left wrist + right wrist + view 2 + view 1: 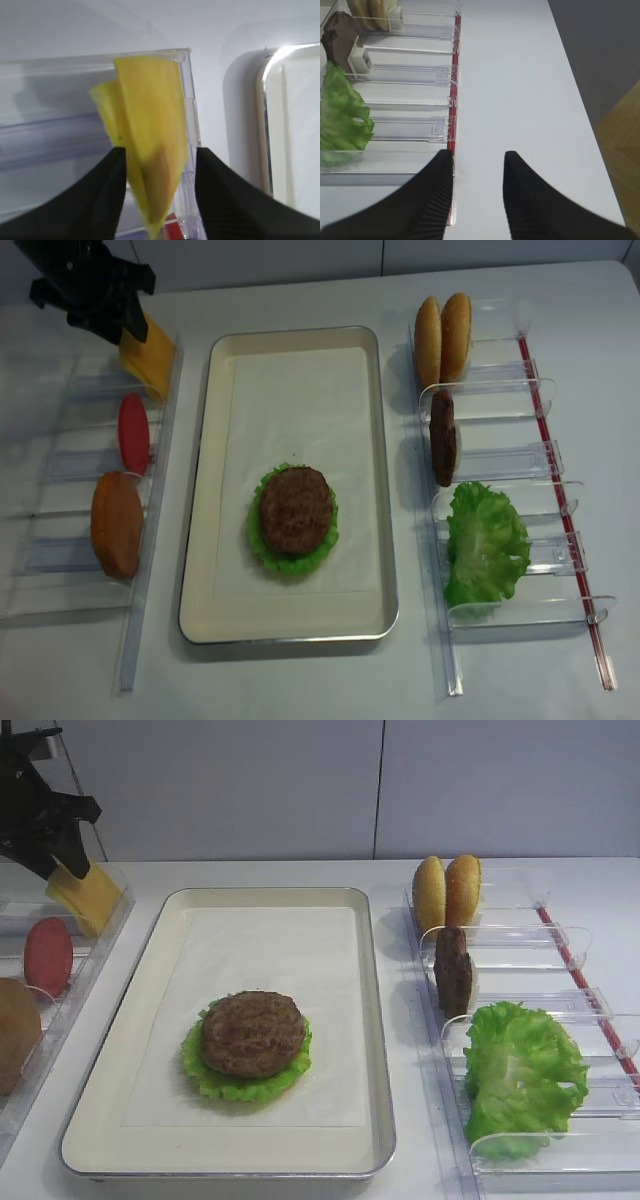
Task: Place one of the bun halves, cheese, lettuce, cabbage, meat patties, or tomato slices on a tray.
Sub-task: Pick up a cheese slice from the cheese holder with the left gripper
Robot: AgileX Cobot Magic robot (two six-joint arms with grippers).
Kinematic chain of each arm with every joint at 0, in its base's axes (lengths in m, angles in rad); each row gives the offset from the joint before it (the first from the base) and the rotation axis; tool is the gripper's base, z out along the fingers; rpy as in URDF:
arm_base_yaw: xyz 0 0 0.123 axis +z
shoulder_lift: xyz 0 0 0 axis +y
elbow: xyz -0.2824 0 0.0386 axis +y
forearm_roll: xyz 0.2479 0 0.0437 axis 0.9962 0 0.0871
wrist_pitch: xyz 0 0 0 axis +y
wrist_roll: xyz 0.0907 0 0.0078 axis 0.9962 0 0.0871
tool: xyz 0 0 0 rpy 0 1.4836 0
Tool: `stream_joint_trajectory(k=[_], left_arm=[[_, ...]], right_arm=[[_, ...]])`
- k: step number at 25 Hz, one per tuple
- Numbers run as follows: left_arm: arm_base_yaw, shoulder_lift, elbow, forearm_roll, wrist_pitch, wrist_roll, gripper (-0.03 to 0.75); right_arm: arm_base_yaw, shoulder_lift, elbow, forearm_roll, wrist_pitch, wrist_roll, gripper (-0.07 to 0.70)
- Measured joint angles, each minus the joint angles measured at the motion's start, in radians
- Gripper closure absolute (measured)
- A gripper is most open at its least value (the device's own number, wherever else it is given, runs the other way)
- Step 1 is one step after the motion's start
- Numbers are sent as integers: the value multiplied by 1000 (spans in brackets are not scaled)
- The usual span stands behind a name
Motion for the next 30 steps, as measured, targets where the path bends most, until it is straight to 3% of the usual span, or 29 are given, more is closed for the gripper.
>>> stream_joint_trajectory(k=[10,30], left_arm=[[0,0,0,-9,0,8,484],[0,30,-90,2,0,-71,459]], right_arm=[[0,0,0,0,0,-2,363],[0,0,0,0,0,-4,363]])
